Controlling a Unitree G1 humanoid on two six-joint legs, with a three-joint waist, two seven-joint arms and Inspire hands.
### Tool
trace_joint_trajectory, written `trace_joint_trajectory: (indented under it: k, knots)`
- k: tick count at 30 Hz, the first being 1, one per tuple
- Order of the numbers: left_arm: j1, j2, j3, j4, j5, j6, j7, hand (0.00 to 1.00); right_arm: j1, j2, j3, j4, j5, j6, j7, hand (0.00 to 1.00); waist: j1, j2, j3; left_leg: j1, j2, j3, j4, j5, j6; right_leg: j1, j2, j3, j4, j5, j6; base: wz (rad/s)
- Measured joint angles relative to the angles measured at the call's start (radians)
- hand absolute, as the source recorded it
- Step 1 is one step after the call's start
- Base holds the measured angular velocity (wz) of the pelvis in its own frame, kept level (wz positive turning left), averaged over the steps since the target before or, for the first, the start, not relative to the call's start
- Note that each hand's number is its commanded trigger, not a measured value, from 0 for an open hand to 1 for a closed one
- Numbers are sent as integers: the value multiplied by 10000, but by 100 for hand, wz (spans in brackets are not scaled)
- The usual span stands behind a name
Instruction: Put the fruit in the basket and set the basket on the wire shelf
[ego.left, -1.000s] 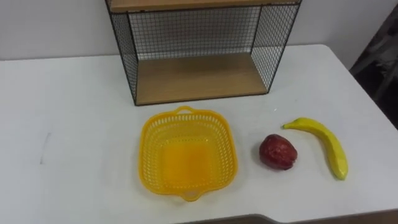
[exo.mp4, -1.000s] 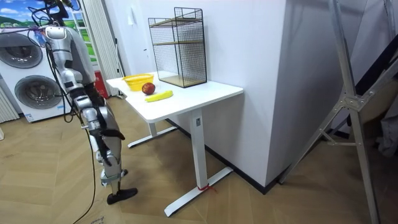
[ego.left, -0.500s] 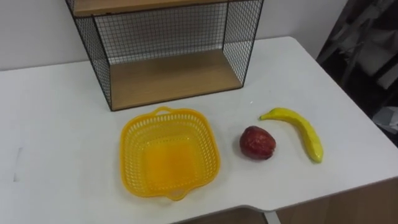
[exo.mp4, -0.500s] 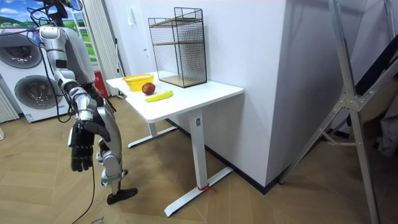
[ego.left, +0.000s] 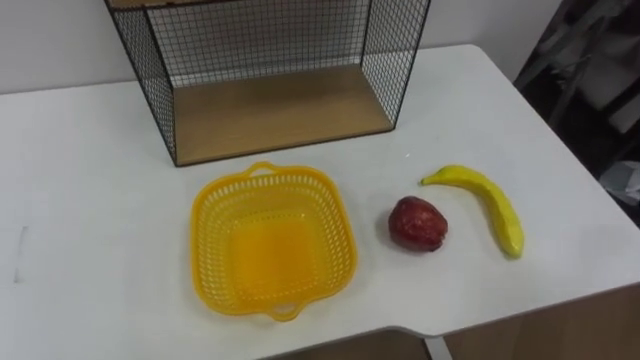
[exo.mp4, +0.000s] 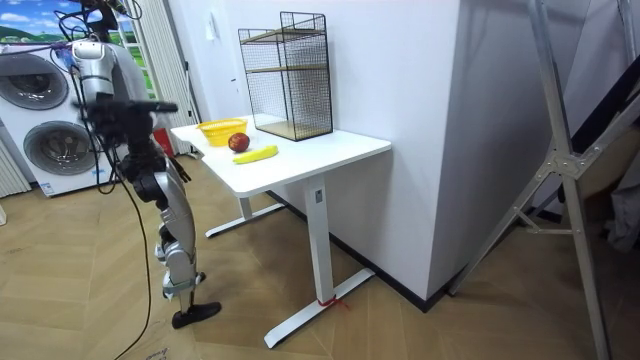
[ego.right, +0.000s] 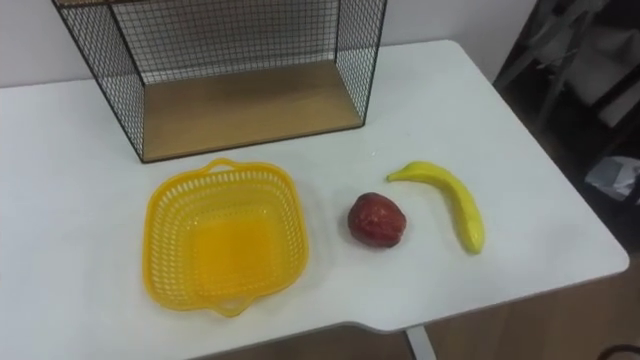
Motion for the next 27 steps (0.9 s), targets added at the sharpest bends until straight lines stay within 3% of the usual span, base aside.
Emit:
trace_joint_trajectory:
  k: [3,7,12,18,27]
  knots:
    - [-6,32,-437,0,-13,-44,-7,0,-9,-144,882,-534,-786,-83,354,0,48,-20,7,-5,-1,0,-11,0,0,-1,1,4,-5,5,2,-3]
    - [-216,31,-666,2,-20,-116,-248,0,33,-210,1705,-1137,-1119,-80,1448,0,504,-77,28,-6,-1,0,-32,0,0,-15,4,11,-5,6,2,0]
    - [-257,23,-911,27,-20,-87,-393,0,-175,-262,3012,-1204,-1039,-66,2720,0,816,-61,22,-33,10,-12,-27,0,0,-19,-2,-26,-22,14,-9,0]
    - [-276,51,-1525,23,-20,-82,-391,0,-183,-261,4435,-1094,-828,40,4730,0,877,12,32,6,25,-92,-14,0,0,261,-8,-166,-217,103,-5,7]
    - [-299,146,-1913,3,26,0,-427,0,-131,-264,5397,-846,-793,331,6656,0,998,131,41,57,34,-161,-11,0,0,395,1,-206,-332,179,-4,0]
